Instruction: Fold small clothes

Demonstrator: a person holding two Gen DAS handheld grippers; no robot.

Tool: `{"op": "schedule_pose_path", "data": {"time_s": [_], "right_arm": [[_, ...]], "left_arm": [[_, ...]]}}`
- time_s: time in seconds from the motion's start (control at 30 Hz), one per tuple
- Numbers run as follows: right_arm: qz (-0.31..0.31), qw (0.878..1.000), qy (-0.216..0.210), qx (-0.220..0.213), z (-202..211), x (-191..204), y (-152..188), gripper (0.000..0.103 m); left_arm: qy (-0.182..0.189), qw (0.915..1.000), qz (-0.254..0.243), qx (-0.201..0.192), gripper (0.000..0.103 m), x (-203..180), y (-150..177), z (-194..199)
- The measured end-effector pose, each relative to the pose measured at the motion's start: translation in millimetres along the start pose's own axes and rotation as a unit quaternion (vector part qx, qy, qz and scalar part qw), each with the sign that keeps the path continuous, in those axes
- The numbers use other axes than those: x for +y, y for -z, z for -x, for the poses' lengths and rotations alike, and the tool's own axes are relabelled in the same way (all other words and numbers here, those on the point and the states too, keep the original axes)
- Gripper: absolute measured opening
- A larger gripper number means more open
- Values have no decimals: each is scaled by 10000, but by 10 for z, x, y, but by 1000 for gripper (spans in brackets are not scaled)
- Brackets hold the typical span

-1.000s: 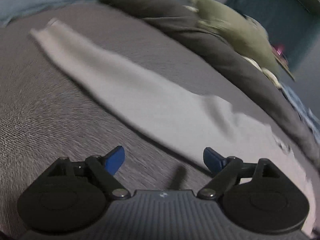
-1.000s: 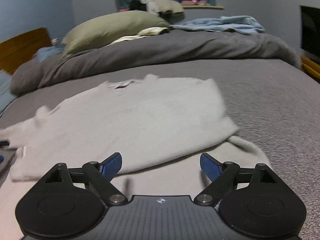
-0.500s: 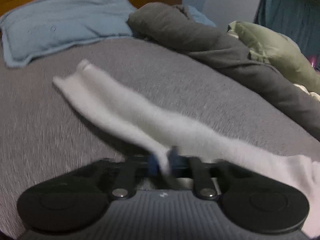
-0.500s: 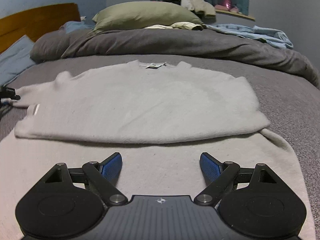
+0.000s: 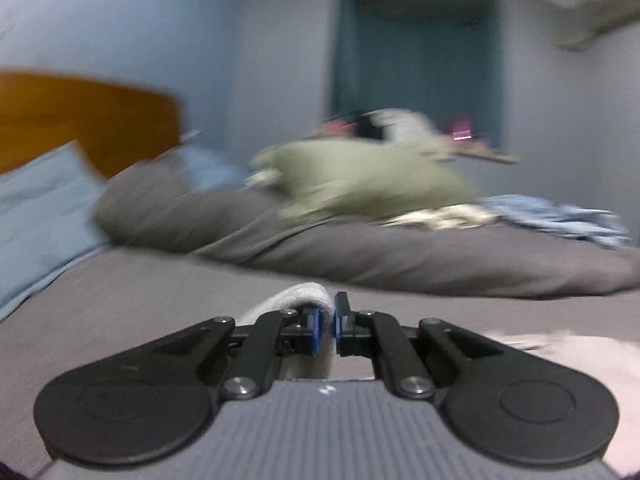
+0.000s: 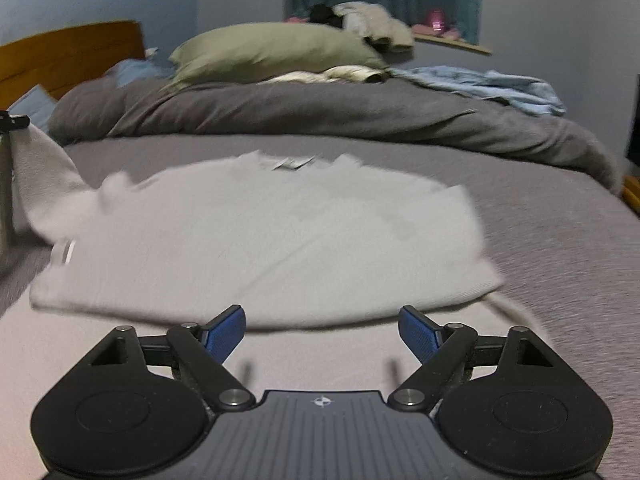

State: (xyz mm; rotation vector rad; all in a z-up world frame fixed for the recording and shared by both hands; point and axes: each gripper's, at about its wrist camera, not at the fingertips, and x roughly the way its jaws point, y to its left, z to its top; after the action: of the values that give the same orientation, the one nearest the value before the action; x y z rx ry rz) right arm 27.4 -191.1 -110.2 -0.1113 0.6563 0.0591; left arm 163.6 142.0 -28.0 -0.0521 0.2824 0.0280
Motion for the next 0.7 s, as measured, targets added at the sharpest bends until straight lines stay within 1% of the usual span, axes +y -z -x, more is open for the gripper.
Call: {"op": "schedule_pose_path", "data": {"time_s": [0.03,0.1,0.13,0.17,0.23,0.3,0.33,0.37,0.4,0.43,0.47,0.5,0.53,0.57,0.6,0.63,0.67,0.7], "right_arm": [[-57,10000,71,-32,54,-39,-66,84],[-100,9996,213,-148,213,-100,-217,84],[-141,9992,266,-256,302,-123,-287,84],[-184,9986,315,-377,412,-140,-363,84],[-240,9973,322,-608,644,-159,-500,84],[-188,9959,391,-793,826,-138,-610,84],[-167,9955,419,-828,905,-115,-660,84],[-179,9957,403,-812,963,-97,-711,84],[-196,9962,361,-763,995,-68,-761,84],[-214,9969,285,-695,1011,-25,-812,84],[-223,9975,197,-640,1010,24,-859,84],[-242,9978,118,-614,995,69,-903,84],[-271,9978,23,-598,967,132,-935,84],[-300,9977,-96,-603,935,196,-952,82],[-313,9973,-192,-638,903,257,-949,80],[-287,9968,-298,-683,875,341,-936,79],[-218,9965,-413,-689,840,404,-896,79],[-102,9965,-531,-641,789,495,-877,75]], "left_arm": [[272,9995,-176,-52,1,-244,-29,67],[790,9952,-558,-141,1,-724,-13,200],[1040,9910,-831,-156,1,-997,32,273],[1209,9875,-1001,-149,1,-1194,94,340],[1569,9800,-1222,-58,1,-1609,255,441],[1753,9760,-1283,129,1,-1955,478,570],[1820,9743,-1309,230,1,-2066,590,592],[1977,9702,-1336,413,1,-2184,729,621],[2131,9651,-1391,615,6,-2292,845,667],[2274,9570,-1522,960,16,-2381,1009,676],[2268,9520,-1672,1193,22,-2460,1145,766],[2174,9504,-1771,1344,37,-2478,1276,818],[1963,9520,-1863,1429,56,-2448,1413,881],[1722,9560,-1939,1368,64,-2380,1528,969],[1574,9593,-1960,1290,72,-2320,1604,1087],[1528,9600,-1948,1307,73,-2214,1669,1135],[1469,9605,-1901,1401,73,-2090,1710,1148],[1379,9618,-1796,1540,73,-1953,1737,1118]]}}
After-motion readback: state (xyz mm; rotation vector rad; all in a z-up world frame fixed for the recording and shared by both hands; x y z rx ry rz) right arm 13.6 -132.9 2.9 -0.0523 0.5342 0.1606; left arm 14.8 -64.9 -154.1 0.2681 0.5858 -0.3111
